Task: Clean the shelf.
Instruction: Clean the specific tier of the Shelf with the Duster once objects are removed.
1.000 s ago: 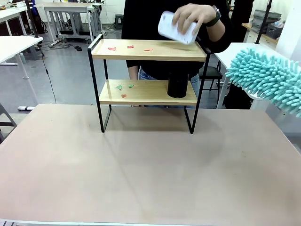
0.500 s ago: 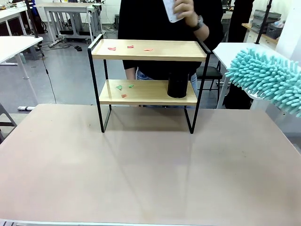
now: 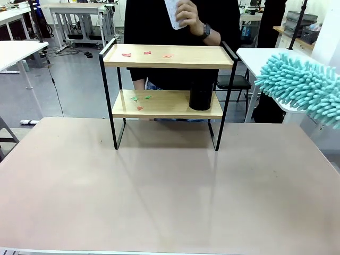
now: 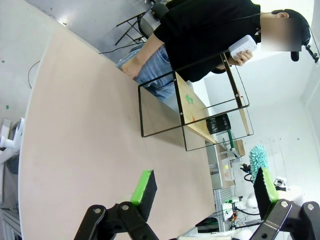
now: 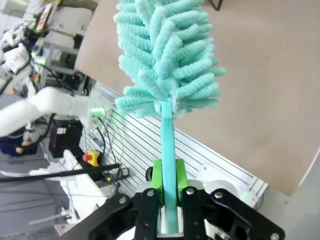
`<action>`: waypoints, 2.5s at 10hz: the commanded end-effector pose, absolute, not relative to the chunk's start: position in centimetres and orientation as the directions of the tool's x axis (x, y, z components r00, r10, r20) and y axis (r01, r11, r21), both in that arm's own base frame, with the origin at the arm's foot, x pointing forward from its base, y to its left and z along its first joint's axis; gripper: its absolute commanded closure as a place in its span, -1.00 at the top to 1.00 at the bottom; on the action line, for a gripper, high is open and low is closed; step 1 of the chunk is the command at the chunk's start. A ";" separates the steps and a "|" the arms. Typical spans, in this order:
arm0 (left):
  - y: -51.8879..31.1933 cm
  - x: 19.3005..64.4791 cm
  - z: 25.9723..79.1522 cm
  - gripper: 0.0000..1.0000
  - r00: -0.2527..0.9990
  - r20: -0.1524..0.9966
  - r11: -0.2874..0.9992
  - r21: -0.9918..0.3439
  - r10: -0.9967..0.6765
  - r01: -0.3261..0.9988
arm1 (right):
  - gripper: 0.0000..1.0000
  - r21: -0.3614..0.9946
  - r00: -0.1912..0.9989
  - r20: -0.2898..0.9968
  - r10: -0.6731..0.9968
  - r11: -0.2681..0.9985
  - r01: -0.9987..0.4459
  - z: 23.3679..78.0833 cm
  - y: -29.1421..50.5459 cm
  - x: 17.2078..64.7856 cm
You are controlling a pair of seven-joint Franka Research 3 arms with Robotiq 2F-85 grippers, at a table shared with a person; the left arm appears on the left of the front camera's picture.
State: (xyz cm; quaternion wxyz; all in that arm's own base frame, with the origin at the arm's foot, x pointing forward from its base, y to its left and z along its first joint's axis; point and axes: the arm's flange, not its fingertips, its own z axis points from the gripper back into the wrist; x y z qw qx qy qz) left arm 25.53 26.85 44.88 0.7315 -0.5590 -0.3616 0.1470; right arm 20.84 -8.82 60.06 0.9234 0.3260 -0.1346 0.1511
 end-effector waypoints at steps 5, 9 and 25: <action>26.7 25.3 45.0 1.00 0.703 0.368 0.335 -0.922 0.608 0.193 | -0.75 0.429 0.890 0.456 0.031 0.868 -0.250 67.8 6.4 31.2; 26.7 25.3 45.0 1.00 0.703 0.368 0.335 -0.922 0.608 0.193 | -0.75 0.428 0.884 0.463 0.065 0.857 -0.287 68.0 7.4 31.3; 26.7 25.3 45.0 1.00 0.703 0.368 0.335 -0.922 0.608 0.193 | -0.75 0.310 0.927 0.375 -0.011 0.944 -0.114 65.2 21.8 43.0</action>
